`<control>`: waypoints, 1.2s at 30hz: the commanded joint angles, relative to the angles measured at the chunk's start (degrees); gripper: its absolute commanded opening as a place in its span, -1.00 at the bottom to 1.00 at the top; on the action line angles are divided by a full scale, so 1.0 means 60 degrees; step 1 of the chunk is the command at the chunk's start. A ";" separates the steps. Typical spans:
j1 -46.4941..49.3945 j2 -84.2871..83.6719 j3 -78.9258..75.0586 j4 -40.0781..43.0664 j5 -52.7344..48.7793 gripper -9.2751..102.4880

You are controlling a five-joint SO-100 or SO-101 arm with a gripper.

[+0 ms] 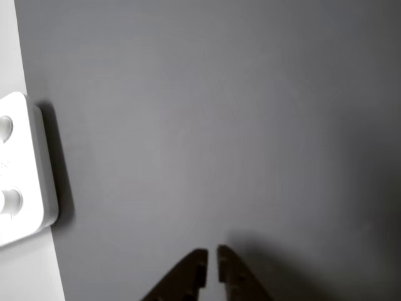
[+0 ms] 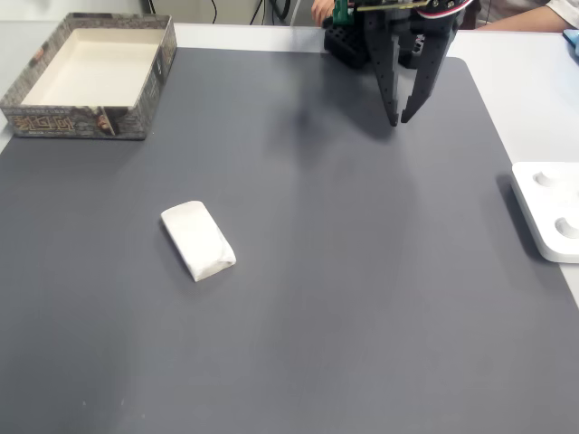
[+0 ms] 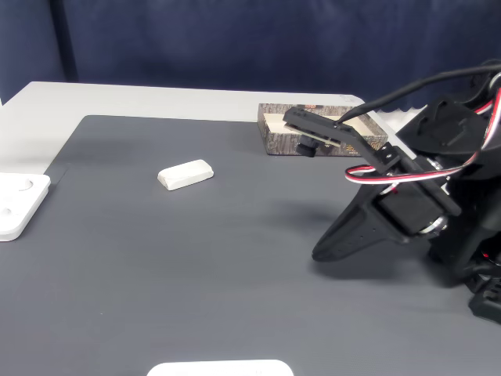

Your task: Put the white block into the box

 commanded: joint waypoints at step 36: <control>0.0205 0.0322 0.0190 0.0029 0.3135 -0.86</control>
